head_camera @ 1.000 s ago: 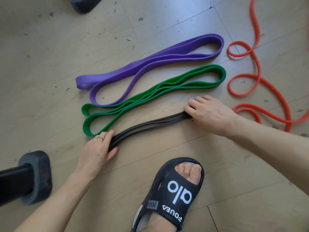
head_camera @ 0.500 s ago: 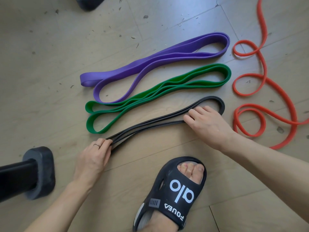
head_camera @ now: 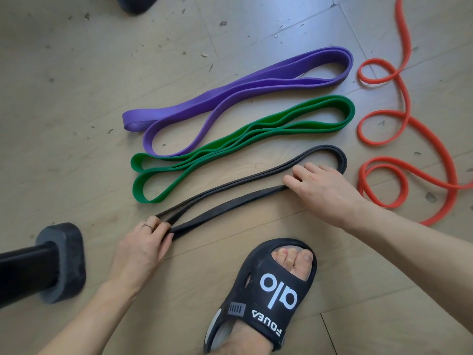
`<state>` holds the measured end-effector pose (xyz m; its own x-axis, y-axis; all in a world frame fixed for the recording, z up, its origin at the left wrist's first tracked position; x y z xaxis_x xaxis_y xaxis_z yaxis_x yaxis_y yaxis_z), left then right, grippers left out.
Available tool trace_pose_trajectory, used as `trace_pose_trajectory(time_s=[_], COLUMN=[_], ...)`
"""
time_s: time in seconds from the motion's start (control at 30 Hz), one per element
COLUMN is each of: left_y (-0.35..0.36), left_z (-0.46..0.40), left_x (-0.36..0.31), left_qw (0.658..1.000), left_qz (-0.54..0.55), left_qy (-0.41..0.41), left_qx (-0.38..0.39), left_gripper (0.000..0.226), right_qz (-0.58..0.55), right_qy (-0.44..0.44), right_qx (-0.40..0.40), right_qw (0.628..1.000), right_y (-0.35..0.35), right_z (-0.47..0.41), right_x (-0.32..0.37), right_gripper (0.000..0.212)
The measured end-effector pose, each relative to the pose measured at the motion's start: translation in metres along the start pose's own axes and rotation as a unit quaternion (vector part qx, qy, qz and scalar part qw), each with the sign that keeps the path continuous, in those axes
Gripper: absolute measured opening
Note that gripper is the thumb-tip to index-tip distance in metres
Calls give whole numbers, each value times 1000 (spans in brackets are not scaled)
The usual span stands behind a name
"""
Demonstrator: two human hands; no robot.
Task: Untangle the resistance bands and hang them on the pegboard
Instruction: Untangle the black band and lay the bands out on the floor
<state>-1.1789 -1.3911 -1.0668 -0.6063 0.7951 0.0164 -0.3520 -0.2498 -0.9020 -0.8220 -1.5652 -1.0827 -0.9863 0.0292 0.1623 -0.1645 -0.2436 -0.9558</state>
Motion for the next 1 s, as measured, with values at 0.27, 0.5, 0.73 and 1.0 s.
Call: trace_pose_trajectory(time_s=[0.27,0.5,0.73,1.0], left_y=[0,-4,-4,-14], left_z=[5,25,20,15], left_x=[12,21,24,19], left_qw=[999,996,993,991], left_qz=[-38,6,76,34], left_qy=[3,-74,-60,-100], left_qx=[4,57,60,79], left_gripper=[40,24,18,26], right_qz=[-10,-10,-2,6], right_qy=[18,24,22,39], right_qx=[23,33,33,31], right_qw=[1000,999,999,999], right_y=[0,-1,-3,2], right_z=[0,1,-1,1], right_x=[-2,-1,-1,-4], right_gripper=[39,43,41,37])
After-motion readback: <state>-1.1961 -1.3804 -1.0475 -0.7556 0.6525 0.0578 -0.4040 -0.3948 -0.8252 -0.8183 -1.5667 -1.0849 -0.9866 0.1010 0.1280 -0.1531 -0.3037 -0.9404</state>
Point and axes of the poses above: each hand's wrist, its own z-axis away from the middle knuckle, its own y-axis out of the palm, x = y × z, the point moved 3 cm from there along -z, towards the middle knuckle, and after that the axes turned 11 degrees about x, right-handed, at the moved point
